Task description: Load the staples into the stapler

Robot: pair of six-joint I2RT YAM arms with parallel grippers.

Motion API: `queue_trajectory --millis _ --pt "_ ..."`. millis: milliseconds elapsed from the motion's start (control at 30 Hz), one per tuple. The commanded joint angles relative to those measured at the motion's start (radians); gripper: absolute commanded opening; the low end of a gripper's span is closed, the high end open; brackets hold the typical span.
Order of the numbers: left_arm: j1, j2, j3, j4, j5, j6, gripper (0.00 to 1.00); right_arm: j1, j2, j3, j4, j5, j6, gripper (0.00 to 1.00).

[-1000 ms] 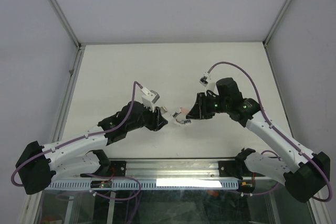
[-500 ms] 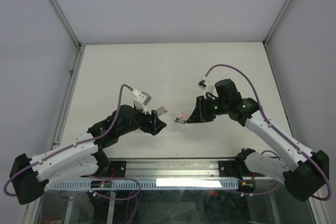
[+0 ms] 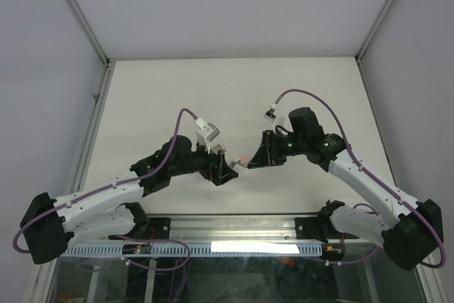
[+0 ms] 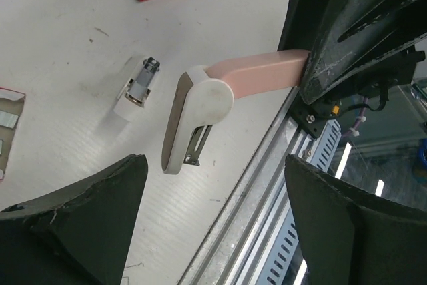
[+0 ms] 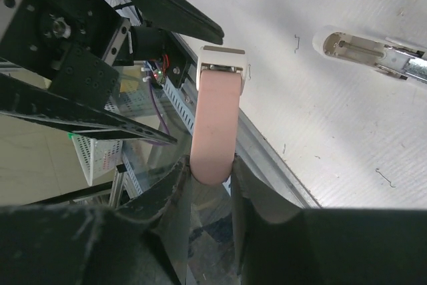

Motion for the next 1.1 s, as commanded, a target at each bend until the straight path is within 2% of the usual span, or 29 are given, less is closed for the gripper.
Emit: queue_trajectory --millis 0,133,200,400,500,567,700,800,933,1067 --pt "-0.039 0.033 0.0 0.089 0.001 0.011 0.87 -0.001 -0.027 -0.001 0.086 -0.051 0.068 0.0" --pt "-0.061 0.054 -0.005 0.103 -0.046 0.03 0.87 -0.001 -0.024 -0.016 0.102 -0.066 0.082 0.0" --pt "-0.065 0.064 -0.011 0.115 -0.048 0.034 0.83 -0.002 -0.019 -0.019 0.103 -0.076 0.084 0.0" --pt "-0.08 0.094 -0.016 0.137 -0.034 0.046 0.53 -0.001 -0.003 -0.022 0.102 -0.096 0.081 0.0" --pt "-0.083 0.101 -0.022 0.144 -0.039 0.046 0.39 -0.001 0.005 -0.021 0.102 -0.099 0.081 0.0" --pt "-0.085 0.102 -0.025 0.144 -0.039 0.047 0.35 -0.002 0.007 -0.016 0.093 -0.088 0.077 0.01" --pt "-0.085 0.101 -0.035 0.143 -0.012 0.039 0.18 -0.006 -0.003 0.019 0.027 -0.028 0.036 0.14" --pt "-0.085 0.106 -0.041 0.136 0.027 0.031 0.11 -0.015 -0.01 0.038 0.009 0.002 0.024 0.23" --pt "-0.086 0.101 -0.049 0.114 0.064 0.023 0.08 -0.026 -0.014 0.049 0.005 0.053 0.026 0.35" --pt "-0.086 0.086 -0.068 0.105 0.089 -0.002 0.07 -0.035 -0.023 0.036 0.032 0.097 0.039 0.42"
